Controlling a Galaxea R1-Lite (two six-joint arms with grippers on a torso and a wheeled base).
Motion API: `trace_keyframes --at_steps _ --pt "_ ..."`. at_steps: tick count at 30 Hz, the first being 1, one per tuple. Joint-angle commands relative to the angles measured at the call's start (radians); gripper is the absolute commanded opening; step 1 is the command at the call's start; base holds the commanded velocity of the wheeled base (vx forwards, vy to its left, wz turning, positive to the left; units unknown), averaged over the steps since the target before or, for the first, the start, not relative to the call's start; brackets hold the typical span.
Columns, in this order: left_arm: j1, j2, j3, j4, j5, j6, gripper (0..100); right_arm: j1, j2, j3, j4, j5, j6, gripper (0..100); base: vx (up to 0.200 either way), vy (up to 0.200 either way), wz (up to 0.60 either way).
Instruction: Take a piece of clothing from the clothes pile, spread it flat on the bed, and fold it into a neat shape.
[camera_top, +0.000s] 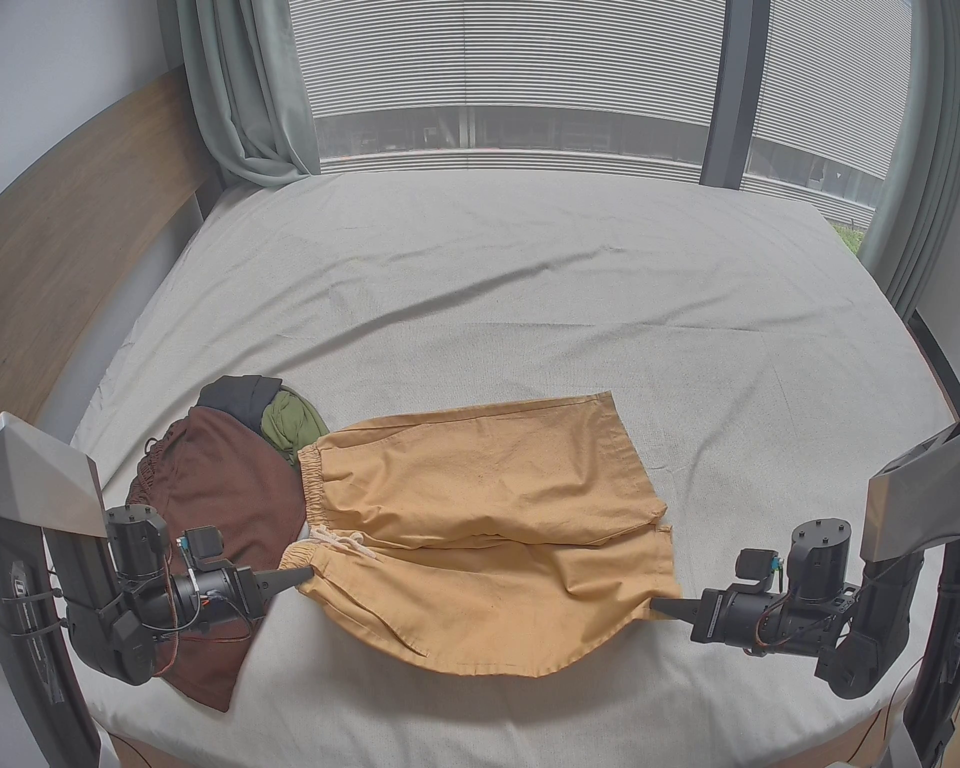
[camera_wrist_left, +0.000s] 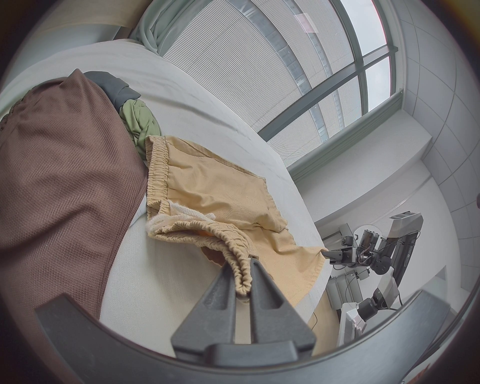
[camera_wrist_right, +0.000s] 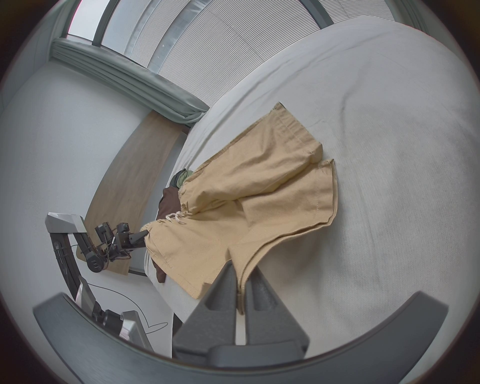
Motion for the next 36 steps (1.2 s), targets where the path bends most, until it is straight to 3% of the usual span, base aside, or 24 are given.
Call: trace_keyframes --at_steps 1,25,30,36 --pt "0.002 -0.004 -0.009 -0.001 0.000 -0.005 0 -0.001 -0.033 -0.008 0.000 0.001 0.004 0 0.000 0.000 0.00" --pt "0.016 -0.046 -0.064 -0.001 0.000 -0.080 0 -0.004 -0.197 -0.028 0.001 0.010 0.034 0 0.000 0.000 0.00" --pt "0.024 -0.089 -0.082 -0.001 0.002 -0.148 0 -0.019 -0.214 -0.089 0.008 0.010 0.034 0 0.000 0.000 0.00" --pt "0.027 -0.090 -0.096 -0.001 0.003 -0.155 0 -0.076 -0.178 -0.155 0.012 0.011 0.033 0 0.000 0.000 0.00"
